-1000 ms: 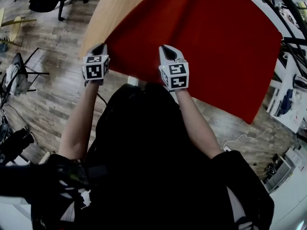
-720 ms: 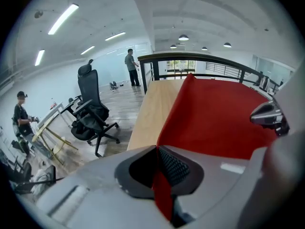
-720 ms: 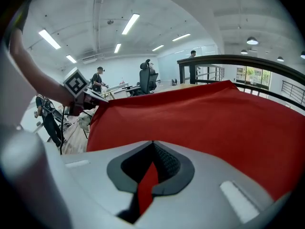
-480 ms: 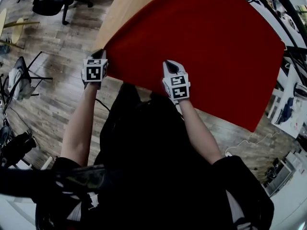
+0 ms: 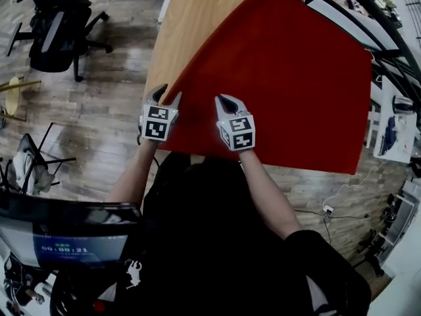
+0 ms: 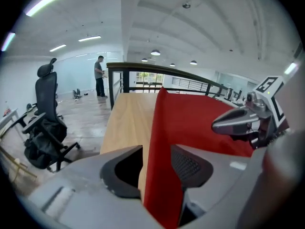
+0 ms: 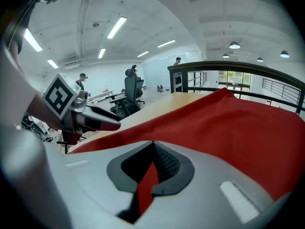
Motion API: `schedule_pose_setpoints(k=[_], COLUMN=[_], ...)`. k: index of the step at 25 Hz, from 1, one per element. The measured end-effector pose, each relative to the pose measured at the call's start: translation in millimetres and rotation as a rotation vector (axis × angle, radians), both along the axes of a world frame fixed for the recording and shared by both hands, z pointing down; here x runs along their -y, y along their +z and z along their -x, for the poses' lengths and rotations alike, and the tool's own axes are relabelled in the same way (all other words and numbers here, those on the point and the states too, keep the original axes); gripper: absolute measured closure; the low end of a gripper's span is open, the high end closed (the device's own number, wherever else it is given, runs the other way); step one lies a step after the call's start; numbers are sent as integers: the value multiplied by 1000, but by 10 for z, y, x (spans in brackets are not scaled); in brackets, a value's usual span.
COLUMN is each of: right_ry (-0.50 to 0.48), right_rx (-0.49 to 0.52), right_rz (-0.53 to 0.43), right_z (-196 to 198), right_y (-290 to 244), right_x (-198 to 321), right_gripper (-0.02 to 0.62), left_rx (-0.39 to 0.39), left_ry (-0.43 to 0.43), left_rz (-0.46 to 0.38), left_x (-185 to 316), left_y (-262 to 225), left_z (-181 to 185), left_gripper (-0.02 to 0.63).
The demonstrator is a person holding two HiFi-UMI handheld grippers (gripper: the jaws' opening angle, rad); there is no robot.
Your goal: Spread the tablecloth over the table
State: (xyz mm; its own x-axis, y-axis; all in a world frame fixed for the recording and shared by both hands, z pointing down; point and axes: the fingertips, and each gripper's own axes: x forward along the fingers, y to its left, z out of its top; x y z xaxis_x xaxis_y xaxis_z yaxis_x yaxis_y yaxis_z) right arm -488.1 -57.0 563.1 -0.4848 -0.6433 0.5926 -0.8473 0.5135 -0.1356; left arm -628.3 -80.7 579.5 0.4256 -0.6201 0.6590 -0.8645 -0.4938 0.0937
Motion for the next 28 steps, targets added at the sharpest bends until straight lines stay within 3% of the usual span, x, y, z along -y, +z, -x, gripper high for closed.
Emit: schedule_pose_setpoints(k=[4,7,9,13,19,22,24,26,28], right_ry=[57,103,122,163,175,171,185,201,207], right_rx=[7,12,3,-10,6,24,27,29,37], right_rz=[-55,-69,-72,-69,-77,-98,-101,-105,-115], right_z=[97,-66,-278,-552,-880,-1006,-1118,-1219,-1285], right_y=[-263,-327,-274,-252,-241,-311,-338,-354,-387], right_x=[474,844,1088,1414,1981,2394,2622,2778,2892], right_gripper=[586,586,586,586,586,586,586,584,584], left_rx=[-75,-75,-59,-33,-7,4,23,29,16], left_ry=[69,106,124,132,127,152,191,221,225], left_rz=[-55,-68,-58,-30,-27,41,88,102,71], left_x=[548,858,1095,1551,2283,2559,2615,2595,2574], left_y=[-249,-262,-159,-89,12,195,325,357,248], left_z=[-303,-574,-789,-997,-1428,-1619,-1723,-1803,-1856], left_gripper=[461,486,478,399,399,406,469,593,598])
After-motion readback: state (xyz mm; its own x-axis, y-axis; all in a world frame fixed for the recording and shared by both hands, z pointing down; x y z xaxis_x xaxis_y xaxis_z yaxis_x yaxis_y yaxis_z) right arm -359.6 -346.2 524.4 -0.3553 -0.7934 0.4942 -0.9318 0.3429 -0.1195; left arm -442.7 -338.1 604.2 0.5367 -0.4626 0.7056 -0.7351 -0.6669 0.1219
